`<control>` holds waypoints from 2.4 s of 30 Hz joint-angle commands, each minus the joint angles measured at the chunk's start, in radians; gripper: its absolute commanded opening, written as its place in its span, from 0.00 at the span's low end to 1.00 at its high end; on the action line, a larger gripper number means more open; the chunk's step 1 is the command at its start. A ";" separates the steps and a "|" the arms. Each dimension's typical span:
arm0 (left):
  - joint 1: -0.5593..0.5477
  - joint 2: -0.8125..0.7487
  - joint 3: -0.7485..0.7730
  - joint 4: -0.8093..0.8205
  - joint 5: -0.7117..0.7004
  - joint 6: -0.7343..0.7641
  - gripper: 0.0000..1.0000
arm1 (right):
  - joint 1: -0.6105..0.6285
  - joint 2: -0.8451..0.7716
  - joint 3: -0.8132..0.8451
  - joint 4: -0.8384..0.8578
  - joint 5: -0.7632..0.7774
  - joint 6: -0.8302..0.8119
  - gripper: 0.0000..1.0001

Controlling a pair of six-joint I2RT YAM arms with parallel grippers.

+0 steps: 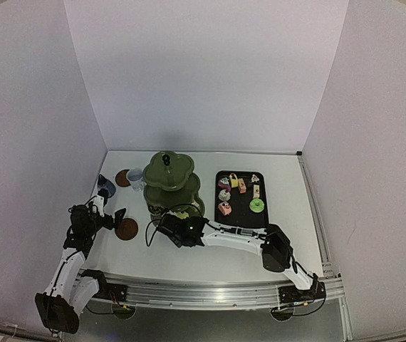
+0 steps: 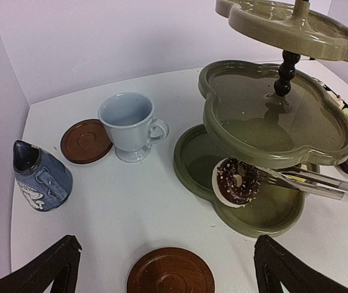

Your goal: Serve the afternoon tea

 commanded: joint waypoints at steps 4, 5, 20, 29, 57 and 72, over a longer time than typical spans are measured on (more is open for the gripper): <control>0.005 -0.007 -0.008 0.006 0.009 0.018 1.00 | -0.018 0.031 0.065 0.042 0.081 0.051 0.00; 0.005 -0.007 -0.009 0.004 0.008 0.020 1.00 | -0.018 0.041 0.073 0.043 0.077 0.051 0.00; 0.005 -0.010 -0.006 -0.010 0.005 0.026 1.00 | -0.046 0.136 0.159 0.050 0.078 0.066 0.00; 0.005 -0.009 -0.005 -0.011 0.008 0.026 1.00 | -0.057 0.154 0.151 0.051 0.093 0.100 0.00; 0.005 -0.007 -0.009 -0.022 0.021 0.026 1.00 | -0.064 0.104 0.162 0.058 0.034 0.132 0.30; 0.005 -0.008 -0.009 -0.026 0.034 0.029 1.00 | -0.059 0.004 0.065 0.129 -0.024 0.182 0.28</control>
